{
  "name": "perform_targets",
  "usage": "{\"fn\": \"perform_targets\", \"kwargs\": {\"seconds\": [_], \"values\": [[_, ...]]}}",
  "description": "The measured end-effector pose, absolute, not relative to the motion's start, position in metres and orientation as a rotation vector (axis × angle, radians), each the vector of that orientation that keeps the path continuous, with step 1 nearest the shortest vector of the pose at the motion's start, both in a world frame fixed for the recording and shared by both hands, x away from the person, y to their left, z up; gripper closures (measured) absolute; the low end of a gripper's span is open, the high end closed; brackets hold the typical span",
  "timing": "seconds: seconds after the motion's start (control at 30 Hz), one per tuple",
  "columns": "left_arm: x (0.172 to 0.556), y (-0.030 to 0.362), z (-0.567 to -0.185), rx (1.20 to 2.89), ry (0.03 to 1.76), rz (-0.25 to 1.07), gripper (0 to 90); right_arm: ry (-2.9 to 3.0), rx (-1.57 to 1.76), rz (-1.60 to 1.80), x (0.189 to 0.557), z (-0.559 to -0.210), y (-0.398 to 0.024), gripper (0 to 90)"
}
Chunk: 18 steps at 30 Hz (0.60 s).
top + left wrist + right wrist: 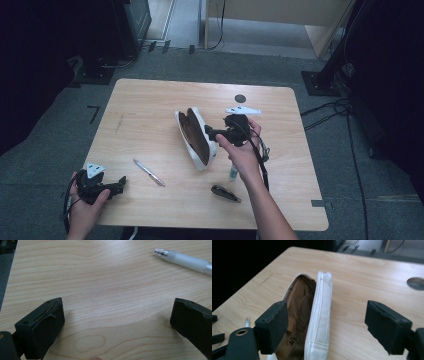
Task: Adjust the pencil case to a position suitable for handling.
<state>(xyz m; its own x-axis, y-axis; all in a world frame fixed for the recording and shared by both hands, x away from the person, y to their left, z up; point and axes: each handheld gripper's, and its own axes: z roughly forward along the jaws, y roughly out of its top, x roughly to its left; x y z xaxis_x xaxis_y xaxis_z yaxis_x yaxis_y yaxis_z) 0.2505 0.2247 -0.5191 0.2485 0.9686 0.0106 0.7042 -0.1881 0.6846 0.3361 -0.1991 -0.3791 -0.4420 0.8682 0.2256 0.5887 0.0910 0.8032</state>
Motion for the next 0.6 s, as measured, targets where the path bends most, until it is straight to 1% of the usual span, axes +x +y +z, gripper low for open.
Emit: {"fn": "perform_targets", "kwargs": {"seconds": [0.07, 0.1, 0.17, 0.37, 0.47, 0.6], "values": [[0.251, 0.225, -0.519, 1.964, 1.518, 0.614, 0.0, 2.045, 1.415, 1.306, 0.328, -0.375, -0.204, 22.6], [0.251, 0.225, -0.519, 1.965, 1.518, 0.614, 0.0, 2.045, 1.415, 1.306, 0.328, -0.375, -0.204, 22.6], [0.250, 0.225, -0.519, 1.965, 1.518, 0.613, 0.0, 2.015, 1.376, 1.319, 0.317, -0.372, -0.212, 27.0], [0.251, 0.225, -0.519, 1.965, 1.518, 0.613, 0.0, 1.978, 1.355, 1.305, 0.296, -0.374, -0.227, 27.3], [0.250, 0.225, -0.519, 1.966, 1.518, 0.612, 0.0, 1.965, 1.351, 1.309, 0.281, -0.379, -0.240, 29.1], [0.250, 0.225, -0.519, 1.965, 1.518, 0.612, 0.0, 1.939, 1.357, 1.317, 0.271, -0.383, -0.251, 30.8]]}}
